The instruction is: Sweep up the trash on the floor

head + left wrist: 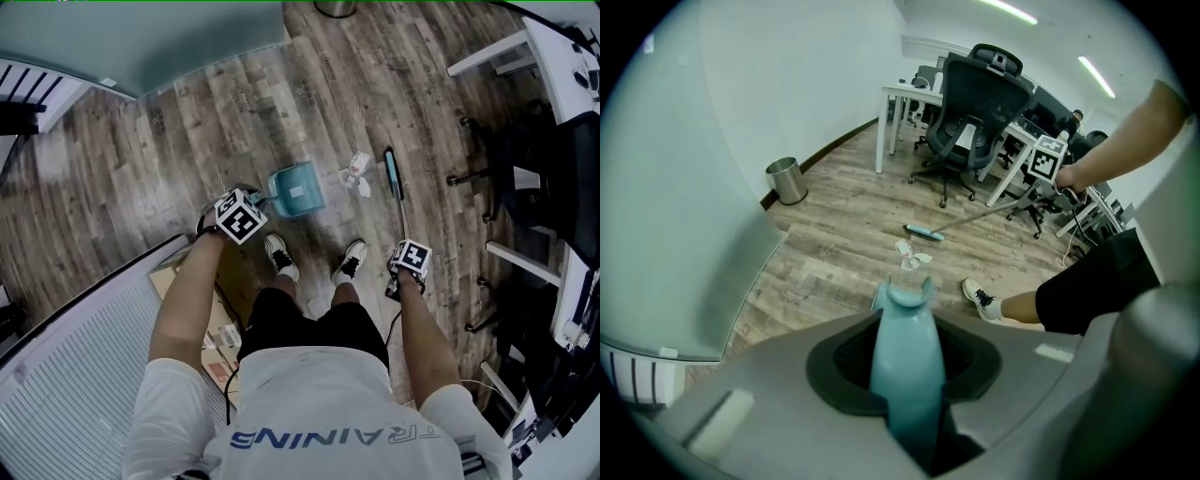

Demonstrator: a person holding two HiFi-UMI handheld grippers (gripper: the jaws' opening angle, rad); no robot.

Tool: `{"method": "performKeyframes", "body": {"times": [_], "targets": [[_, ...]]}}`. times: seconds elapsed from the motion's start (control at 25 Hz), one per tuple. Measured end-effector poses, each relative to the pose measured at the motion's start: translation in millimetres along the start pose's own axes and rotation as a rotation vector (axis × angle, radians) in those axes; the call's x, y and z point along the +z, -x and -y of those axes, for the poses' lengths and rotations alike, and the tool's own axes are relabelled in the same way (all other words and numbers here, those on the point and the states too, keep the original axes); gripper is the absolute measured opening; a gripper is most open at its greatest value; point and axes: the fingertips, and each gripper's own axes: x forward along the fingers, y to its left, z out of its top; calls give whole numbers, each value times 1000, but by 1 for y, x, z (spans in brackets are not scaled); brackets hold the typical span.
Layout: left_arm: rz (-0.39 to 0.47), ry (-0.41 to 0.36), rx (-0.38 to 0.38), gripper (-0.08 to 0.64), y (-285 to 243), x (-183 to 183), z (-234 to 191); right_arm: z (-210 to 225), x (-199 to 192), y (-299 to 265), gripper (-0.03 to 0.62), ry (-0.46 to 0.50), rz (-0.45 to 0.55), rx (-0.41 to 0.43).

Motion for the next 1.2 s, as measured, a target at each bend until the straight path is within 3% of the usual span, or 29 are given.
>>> {"method": "performKeyframes", "body": {"times": [0.6, 1.08, 1.2], "targets": [[2, 1, -3, 91, 1, -2, 4, -57, -35, 19, 107, 48, -22, 86], [3, 1, 0, 91, 0, -3, 9, -95, -54, 40, 109, 289, -16, 139], [4, 0, 4, 91, 1, -3, 9, -103, -53, 45, 109, 299, -13, 166]]}}
